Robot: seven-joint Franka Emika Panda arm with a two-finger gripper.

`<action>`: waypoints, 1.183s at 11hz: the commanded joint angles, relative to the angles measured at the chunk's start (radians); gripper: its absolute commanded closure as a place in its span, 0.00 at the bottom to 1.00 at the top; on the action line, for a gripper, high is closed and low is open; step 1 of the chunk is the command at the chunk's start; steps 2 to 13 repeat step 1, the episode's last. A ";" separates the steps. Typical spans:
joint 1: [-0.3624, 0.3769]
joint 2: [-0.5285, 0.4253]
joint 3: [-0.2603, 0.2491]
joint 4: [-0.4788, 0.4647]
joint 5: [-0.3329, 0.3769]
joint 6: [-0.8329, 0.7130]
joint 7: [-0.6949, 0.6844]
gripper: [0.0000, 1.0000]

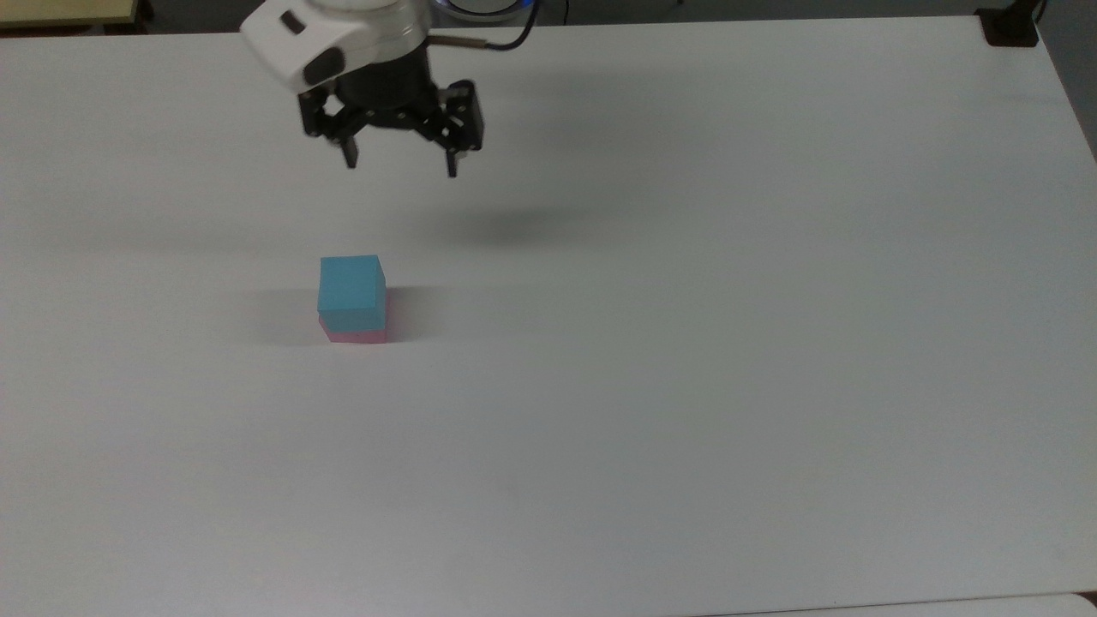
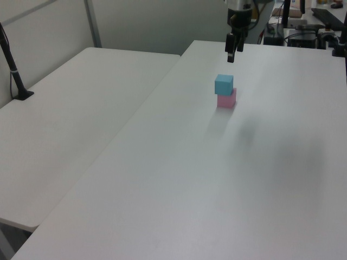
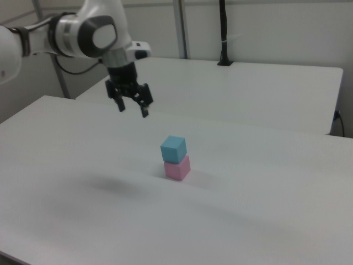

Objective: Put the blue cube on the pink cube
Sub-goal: 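Open the gripper and raise it away from the stacked cubes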

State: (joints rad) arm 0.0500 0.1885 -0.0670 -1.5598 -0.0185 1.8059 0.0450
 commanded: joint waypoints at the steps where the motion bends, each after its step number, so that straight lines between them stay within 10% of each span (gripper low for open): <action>1: 0.042 -0.069 -0.013 -0.032 0.006 -0.100 0.039 0.00; 13: 0.042 -0.069 -0.013 -0.032 0.006 -0.100 0.039 0.00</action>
